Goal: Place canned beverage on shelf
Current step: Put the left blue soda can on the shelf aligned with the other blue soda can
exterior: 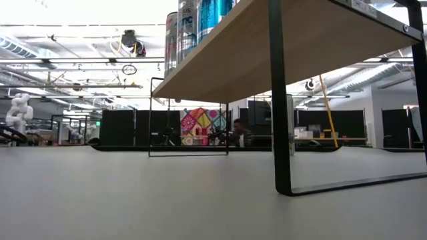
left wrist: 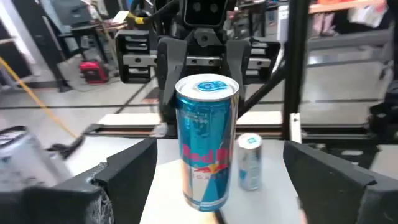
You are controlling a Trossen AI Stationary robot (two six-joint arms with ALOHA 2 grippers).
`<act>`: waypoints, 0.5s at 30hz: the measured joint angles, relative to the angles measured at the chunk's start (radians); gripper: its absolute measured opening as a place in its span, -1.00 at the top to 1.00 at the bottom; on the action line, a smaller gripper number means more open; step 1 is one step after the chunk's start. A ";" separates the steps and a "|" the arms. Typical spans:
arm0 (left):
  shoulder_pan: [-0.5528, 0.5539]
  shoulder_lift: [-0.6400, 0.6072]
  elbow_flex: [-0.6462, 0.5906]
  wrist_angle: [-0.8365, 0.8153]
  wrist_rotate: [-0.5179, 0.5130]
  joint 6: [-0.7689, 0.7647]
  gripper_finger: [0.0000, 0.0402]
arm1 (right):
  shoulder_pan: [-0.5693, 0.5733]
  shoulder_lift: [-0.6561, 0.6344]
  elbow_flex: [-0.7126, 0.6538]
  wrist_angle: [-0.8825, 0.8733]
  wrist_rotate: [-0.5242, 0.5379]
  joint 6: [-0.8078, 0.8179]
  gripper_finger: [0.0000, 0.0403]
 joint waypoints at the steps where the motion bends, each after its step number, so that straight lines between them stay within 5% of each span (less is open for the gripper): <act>1: -0.003 -0.005 0.000 -0.015 -0.006 0.001 -0.71 | -0.018 -0.010 -0.007 0.000 -0.040 -0.004 0.35; 15: -0.001 -0.105 0.000 -0.186 -0.053 0.006 -0.70 | -0.257 -0.119 -0.104 0.006 -0.351 -0.026 0.35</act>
